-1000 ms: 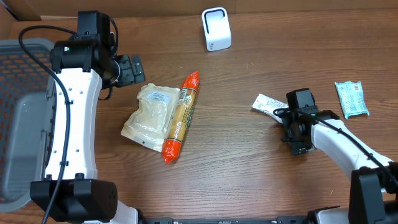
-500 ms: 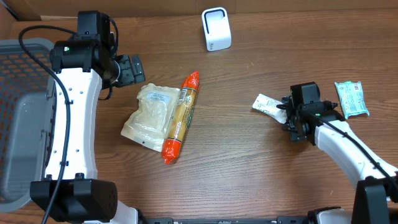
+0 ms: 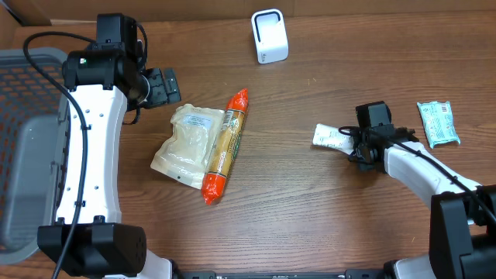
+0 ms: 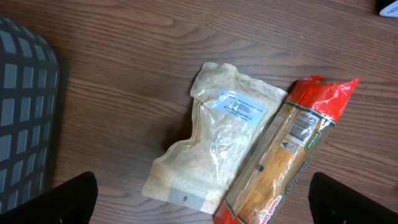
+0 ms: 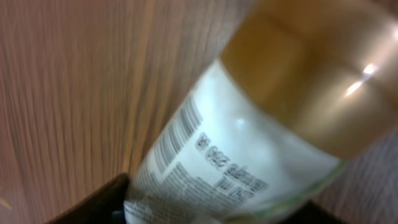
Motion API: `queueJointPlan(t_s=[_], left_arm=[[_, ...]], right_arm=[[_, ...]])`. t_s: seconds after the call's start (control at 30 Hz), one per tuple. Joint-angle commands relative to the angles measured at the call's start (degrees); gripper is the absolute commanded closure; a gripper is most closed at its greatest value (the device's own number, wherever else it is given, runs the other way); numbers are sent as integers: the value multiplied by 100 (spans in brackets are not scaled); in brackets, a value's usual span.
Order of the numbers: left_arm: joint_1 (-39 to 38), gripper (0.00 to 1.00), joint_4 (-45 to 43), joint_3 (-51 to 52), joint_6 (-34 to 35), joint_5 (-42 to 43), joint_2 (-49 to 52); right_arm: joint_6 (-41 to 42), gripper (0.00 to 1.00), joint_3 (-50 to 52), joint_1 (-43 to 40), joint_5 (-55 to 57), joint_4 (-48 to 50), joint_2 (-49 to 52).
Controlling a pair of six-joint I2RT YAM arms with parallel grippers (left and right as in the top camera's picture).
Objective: Scan the item barcode
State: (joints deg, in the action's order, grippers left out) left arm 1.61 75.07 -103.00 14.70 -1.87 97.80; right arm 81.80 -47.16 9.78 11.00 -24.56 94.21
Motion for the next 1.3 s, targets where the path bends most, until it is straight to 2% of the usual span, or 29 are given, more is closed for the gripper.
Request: queueJointPlan(t_s=[0.0, 0.13, 0.23, 0.33, 0.43, 0.5, 0.6, 0.7, 0.83, 0.97, 1.1, 1.27], left_arm=[[-13, 0, -13, 15, 76, 42, 46], [-13, 0, -13, 15, 76, 42, 46], [-13, 1, -11, 15, 76, 42, 46], [-13, 1, -11, 15, 76, 44, 46], [-13, 0, -11, 15, 76, 42, 46], [-13, 1, -13, 15, 76, 42, 46], [-13, 0, -11, 15, 76, 42, 46], [-13, 1, -11, 15, 76, 42, 46], [-13, 0, -13, 15, 76, 44, 46], [-13, 0, -13, 15, 76, 44, 46], [-13, 0, -13, 15, 76, 44, 46], [-13, 1, -11, 15, 76, 44, 46]], right_arm=[[-2457, 59, -20, -22, -748, 138, 105], [-4319, 58, -70, -22, -2035, 328, 105], [-5014, 58, -175, -22, -2520, 247, 105], [-6148, 58, -350, -22, -2981, -24, 105], [-7635, 53, -570, -22, -3427, -479, 105], [-8271, 44, -741, -22, -3296, -839, 105], [-8426, 32, -861, -24, -2983, -966, 105], [-8330, 28, -949, -90, -3117, -984, 105], [-7958, 27, -1102, -404, -3709, -1220, 105], [-7965, 26, -1047, -949, -4658, -1670, 107], [-7965, 25, -678, -1287, -4883, -1862, 107], [-7844, 25, -122, -1204, -5016, -1574, 107]])
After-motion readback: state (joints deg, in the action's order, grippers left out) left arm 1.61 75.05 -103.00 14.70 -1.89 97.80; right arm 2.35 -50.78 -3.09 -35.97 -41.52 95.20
